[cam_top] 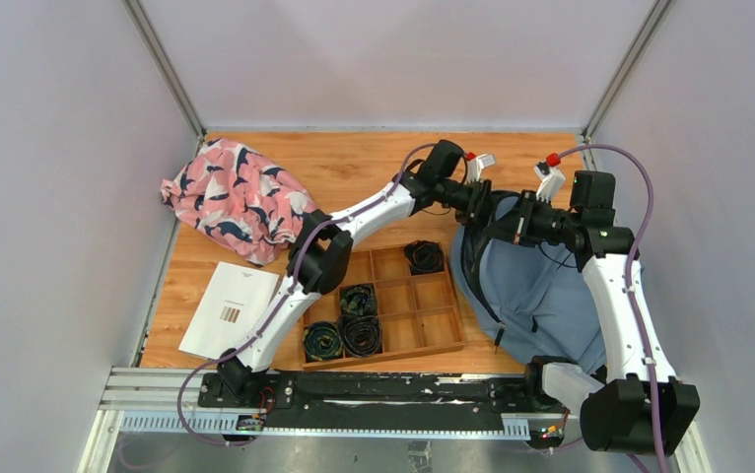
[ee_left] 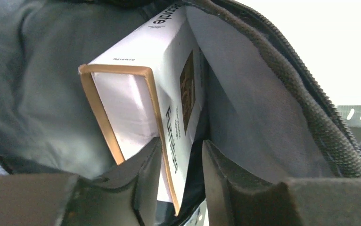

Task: Pack the student bag
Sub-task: Place the book in the student bag.

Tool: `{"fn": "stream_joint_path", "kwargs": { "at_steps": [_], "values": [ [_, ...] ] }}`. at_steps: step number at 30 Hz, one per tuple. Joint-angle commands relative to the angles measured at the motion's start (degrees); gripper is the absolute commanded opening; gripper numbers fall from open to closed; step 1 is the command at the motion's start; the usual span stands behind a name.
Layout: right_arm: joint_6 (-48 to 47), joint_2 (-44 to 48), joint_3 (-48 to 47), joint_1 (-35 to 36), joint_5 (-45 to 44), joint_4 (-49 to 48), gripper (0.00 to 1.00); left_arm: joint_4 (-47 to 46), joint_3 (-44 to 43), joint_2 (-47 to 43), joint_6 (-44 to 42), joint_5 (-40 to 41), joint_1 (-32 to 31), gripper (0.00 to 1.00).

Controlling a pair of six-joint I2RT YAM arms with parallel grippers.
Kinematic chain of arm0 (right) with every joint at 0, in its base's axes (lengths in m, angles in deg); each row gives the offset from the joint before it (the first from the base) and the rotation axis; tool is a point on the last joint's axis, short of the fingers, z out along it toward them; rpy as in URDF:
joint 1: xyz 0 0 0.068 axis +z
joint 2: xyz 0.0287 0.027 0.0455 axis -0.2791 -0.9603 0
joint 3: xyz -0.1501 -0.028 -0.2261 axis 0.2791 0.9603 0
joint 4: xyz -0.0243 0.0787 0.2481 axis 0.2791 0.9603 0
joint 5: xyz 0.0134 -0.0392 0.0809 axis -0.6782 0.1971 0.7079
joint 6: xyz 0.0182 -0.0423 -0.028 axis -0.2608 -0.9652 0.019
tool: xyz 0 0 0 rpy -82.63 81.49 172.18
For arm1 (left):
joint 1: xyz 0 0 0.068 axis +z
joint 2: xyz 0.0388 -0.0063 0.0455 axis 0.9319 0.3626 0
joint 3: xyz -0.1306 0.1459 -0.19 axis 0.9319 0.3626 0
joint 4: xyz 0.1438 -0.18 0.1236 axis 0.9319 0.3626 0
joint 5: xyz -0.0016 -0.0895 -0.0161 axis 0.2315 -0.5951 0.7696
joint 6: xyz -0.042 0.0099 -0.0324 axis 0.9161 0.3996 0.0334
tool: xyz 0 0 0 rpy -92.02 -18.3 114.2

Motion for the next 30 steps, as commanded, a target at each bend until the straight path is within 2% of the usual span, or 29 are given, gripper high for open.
{"fn": "stream_joint_path", "kwargs": {
  "at_steps": [1,5,12,23,30],
  "values": [
    [0.78,1.51,-0.31,0.70,1.51,-1.79,0.00,2.95,0.45,-3.53,-3.57,2.37,-1.79,0.43],
    [0.99,1.93,-0.30,0.70,-0.76,-1.43,0.00,6.19,2.43,-7.27,-6.95,4.36,-1.55,0.47],
    [1.60,2.51,-0.03,0.70,-2.50,-1.31,0.00,6.32,7.64,-13.08,-8.85,5.59,-0.40,0.52],
    [1.55,2.24,-0.06,0.70,-2.55,-1.31,0.00,5.68,9.47,-14.81,-8.99,4.59,0.41,0.73],
    [1.65,2.32,-0.21,0.70,-2.63,-1.31,0.00,5.40,9.89,-14.10,-8.59,3.70,0.41,0.76]
  ]
}}
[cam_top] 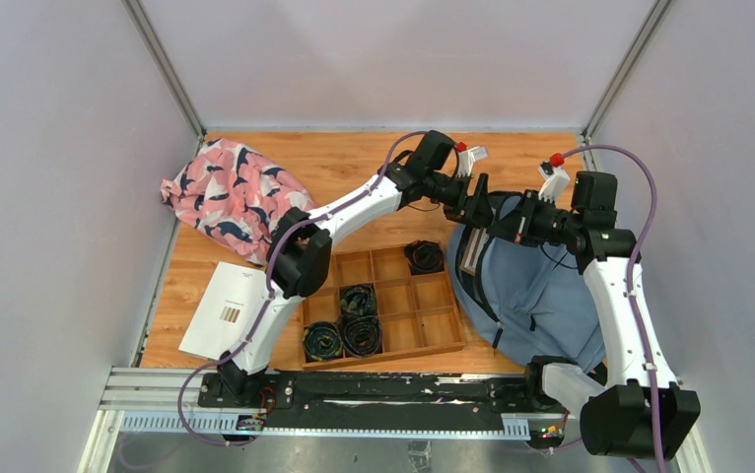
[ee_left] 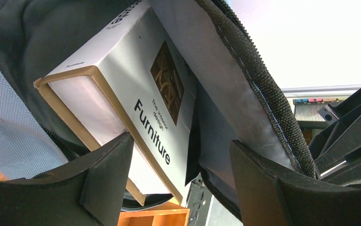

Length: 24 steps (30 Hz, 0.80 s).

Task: Pack the student bag
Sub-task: Place the book in the student bag.

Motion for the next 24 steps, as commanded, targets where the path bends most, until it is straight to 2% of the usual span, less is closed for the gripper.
{"fn": "stream_joint_path", "kwargs": {
  "at_steps": [1,9,15,20,24],
  "values": [
    [0.86,1.21,-0.21,0.70,1.28,-1.31,0.00,-1.07,0.54,-2.07,-0.39,-1.43,-0.07,0.76],
    [1.02,0.99,-0.21,0.70,1.27,-1.31,0.00,1.61,0.85,-2.32,-2.94,-1.55,-0.14,0.73],
    [1.11,0.71,-0.28,0.70,0.97,-1.25,0.00,2.96,0.32,-0.63,-4.15,-1.21,-2.67,0.66],
    [1.09,1.22,0.09,0.70,-0.85,-0.31,0.00,4.91,2.24,-1.44,-7.07,-0.75,-3.36,0.69],
    [2.13,2.94,0.31,0.61,-9.31,1.68,0.00,7.28,3.26,-2.36,-11.43,-0.05,-3.23,0.77]
  ]
}}
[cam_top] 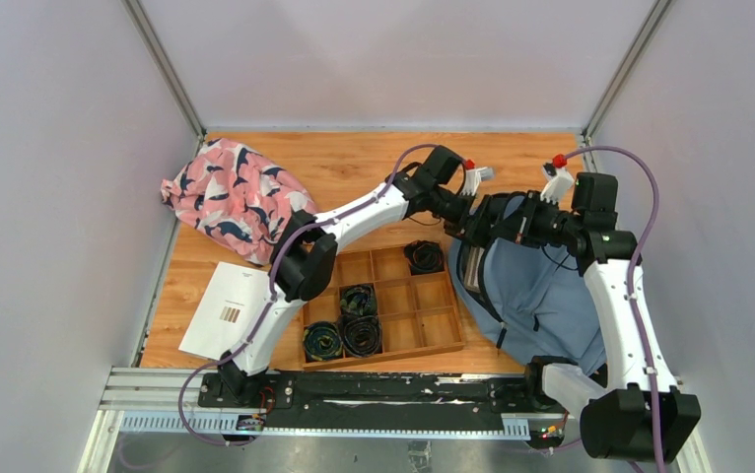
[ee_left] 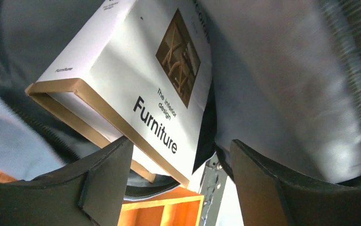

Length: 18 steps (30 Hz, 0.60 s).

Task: Pack the student bag
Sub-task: Place the book in the student bag.

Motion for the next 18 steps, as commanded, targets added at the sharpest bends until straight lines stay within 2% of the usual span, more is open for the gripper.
{"fn": "stream_joint_path", "kwargs": {
  "at_steps": [1,4,8,14,15,18],
  "values": [
    [1.98,2.84,0.07,0.59,-9.96,2.17,0.00,2.75,1.73,-2.58,-5.63,-0.22,-0.79,0.78],
    [2.94,3.10,0.48,0.59,-15.84,4.29,0.00,-0.31,1.85,-2.27,-5.45,1.57,-0.72,0.81],
    [4.05,3.53,2.18,0.59,-15.43,4.42,0.00,-1.15,-4.73,2.62,-1.72,0.00,-0.70,0.82],
    [4.29,3.59,1.80,0.59,-13.49,4.74,0.00,-25.90,3.78,0.81,15.17,-3.71,-0.87,0.82],
    [4.54,3.59,1.91,0.59,-13.34,4.67,0.00,-26.73,4.04,1.16,16.10,-3.59,-0.87,0.80],
    [5.19,3.67,2.20,0.59,-12.83,4.15,0.00,-26.90,3.26,2.59,17.21,-2.84,-1.05,0.61]
  ]
}}
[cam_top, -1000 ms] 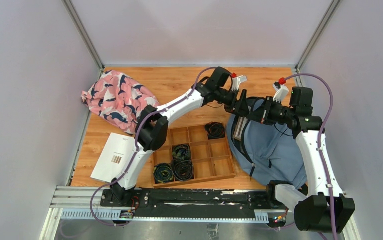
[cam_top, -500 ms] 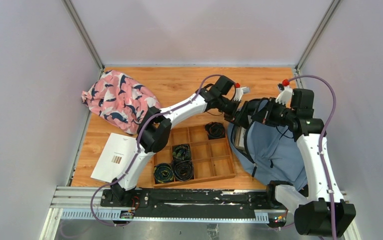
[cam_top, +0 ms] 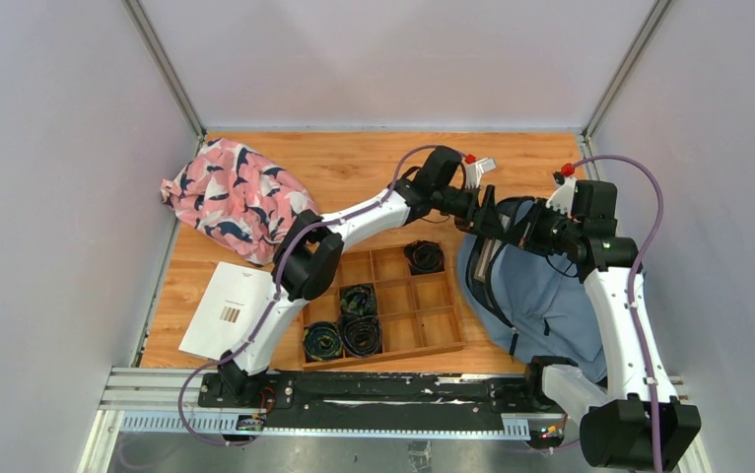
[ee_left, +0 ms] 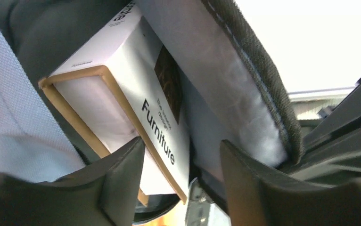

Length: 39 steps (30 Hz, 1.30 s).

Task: Pack the student bag
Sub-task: Place the book in the student bag.

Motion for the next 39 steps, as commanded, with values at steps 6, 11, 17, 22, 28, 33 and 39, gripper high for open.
{"fn": "stream_joint_path", "kwargs": {
  "at_steps": [6,11,17,22,28,33,39],
  "values": [
    [1.98,1.09,0.73,0.59,1.21,-0.02,0.00,-9.40,-0.28,3.01,6.89,-1.04,-1.12,0.15],
    [2.46,0.59,0.14,0.59,1.89,-0.82,0.00,-9.40,-0.40,3.97,6.72,-0.71,-1.24,0.04],
    [2.89,0.56,0.13,0.59,3.65,-2.43,0.00,-9.31,-2.37,6.74,7.81,-1.58,-1.76,0.03],
    [2.61,0.14,0.17,0.59,4.00,-2.74,0.00,-9.31,-1.51,5.92,7.38,-1.64,-1.90,0.29],
    [2.42,-0.07,0.40,0.59,3.79,-2.92,0.00,-0.70,-1.52,2.40,0.67,1.01,-1.91,0.57],
    [2.44,-0.48,0.53,0.59,3.63,-3.07,0.00,12.71,-4.26,-0.47,-8.52,6.53,-1.83,0.73],
    [2.44,-0.53,0.48,0.59,3.70,-3.27,0.00,17.45,-2.94,-3.37,-12.68,9.35,-1.73,0.79]
  ]
}}
